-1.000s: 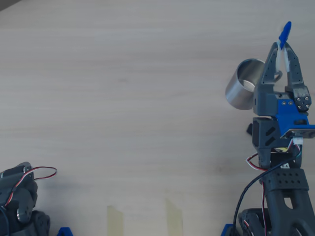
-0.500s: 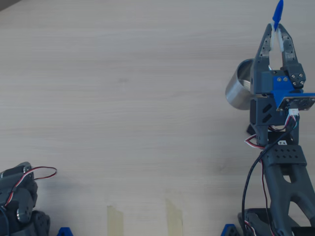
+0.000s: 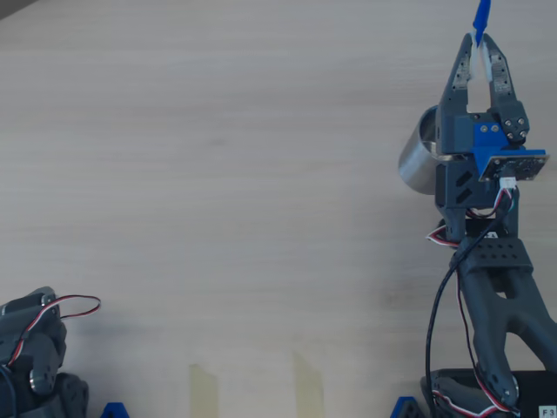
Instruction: Grab the blue pen and put it in the silver cup.
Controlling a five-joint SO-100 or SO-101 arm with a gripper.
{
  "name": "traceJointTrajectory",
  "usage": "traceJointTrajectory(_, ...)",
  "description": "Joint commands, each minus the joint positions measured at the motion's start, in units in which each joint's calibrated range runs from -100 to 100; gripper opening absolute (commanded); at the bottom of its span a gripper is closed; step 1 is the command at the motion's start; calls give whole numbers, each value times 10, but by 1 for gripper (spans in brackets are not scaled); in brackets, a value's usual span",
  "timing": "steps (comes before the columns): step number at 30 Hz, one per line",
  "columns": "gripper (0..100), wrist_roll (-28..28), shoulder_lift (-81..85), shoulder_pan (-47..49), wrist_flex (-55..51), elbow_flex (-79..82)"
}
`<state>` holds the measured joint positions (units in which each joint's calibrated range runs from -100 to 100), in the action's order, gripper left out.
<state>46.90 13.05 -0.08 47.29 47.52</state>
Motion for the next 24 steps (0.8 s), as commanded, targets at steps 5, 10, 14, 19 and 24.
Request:
traceJointTrajectory(5,2,0,-47,-13,74,-28)
traceJointTrajectory(10,2,0,-88,-13,119,-35)
traceJointTrajectory(14,2,0,-120,-14,164,-35)
traceJointTrajectory(19,2,0,-150,-22,195,-40)
traceJointTrajectory(24,2,0,-185,-23,218,-55)
